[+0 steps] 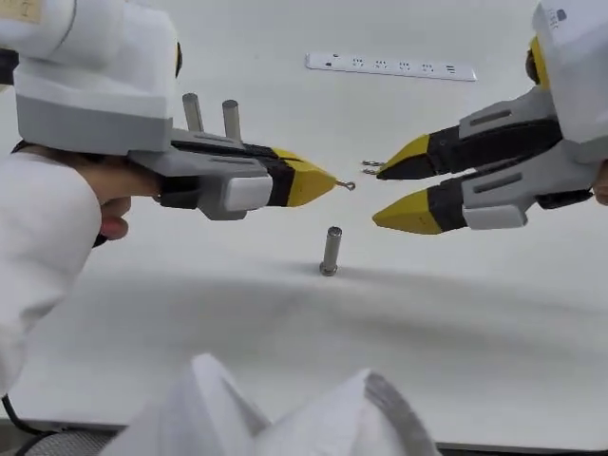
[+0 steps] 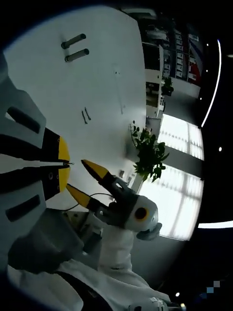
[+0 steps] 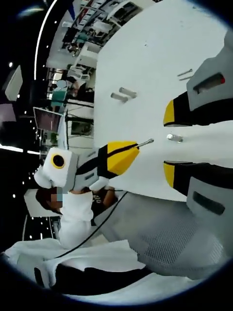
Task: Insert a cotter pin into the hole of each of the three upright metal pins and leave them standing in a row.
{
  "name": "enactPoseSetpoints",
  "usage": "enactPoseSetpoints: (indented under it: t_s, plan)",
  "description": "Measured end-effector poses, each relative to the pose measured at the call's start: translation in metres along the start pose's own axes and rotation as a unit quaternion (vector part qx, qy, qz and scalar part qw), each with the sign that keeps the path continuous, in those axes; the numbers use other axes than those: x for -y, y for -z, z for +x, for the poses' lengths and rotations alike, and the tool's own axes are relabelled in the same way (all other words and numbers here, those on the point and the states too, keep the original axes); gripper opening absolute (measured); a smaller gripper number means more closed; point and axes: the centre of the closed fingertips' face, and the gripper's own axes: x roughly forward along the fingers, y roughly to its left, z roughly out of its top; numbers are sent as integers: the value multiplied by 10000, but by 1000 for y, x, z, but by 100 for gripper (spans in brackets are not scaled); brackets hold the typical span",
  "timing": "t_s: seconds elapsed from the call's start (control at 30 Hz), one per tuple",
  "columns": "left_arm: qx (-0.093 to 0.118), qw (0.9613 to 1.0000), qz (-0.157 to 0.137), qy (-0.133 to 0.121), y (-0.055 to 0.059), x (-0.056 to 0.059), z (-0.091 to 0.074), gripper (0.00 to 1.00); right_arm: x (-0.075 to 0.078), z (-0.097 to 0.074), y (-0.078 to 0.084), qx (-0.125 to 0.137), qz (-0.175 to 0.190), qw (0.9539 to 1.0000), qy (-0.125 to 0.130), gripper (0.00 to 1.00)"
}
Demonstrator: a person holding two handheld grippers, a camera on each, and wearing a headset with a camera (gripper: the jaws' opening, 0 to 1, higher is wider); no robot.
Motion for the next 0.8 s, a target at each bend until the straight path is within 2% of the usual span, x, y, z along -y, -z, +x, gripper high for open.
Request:
enactPoseSetpoints:
  t_s: [0.13, 0.17, 0.23, 0.3, 0.57, 0.7, 0.77, 0.8]
  plan:
    - [42, 9993, 345, 115, -3, 5, -3, 0, 0, 1, -3, 149, 182, 9997, -34, 22]
    - [99, 9982, 562, 159, -5, 4, -5, 0, -3, 2, -6, 263, 346, 9990, -133, 20]
    - [75, 9977, 640, 186, -4, 7, -7, 0, -4, 2, -9, 355, 414, 9984, -179, 16]
    - [129, 9963, 821, 237, -5, 13, -8, 0, -5, 3, -12, 406, 448, 9979, -231, 16]
    - [176, 9889, 1415, 413, -5, 28, -8, 0, -16, 6, -15, 420, 423, 9972, -456, 11]
    - [122, 9875, 1481, 522, -3, 32, -7, 0, -22, 9, -15, 405, 358, 9971, -534, 7]
    - [120, 9881, 1432, 554, -2, 33, -6, 0, -22, 9, -16, 419, 363, 9969, -555, 4]
    - [102, 9882, 1418, 570, -2, 33, -5, 0, -19, 10, -15, 390, 339, 9976, -461, 3]
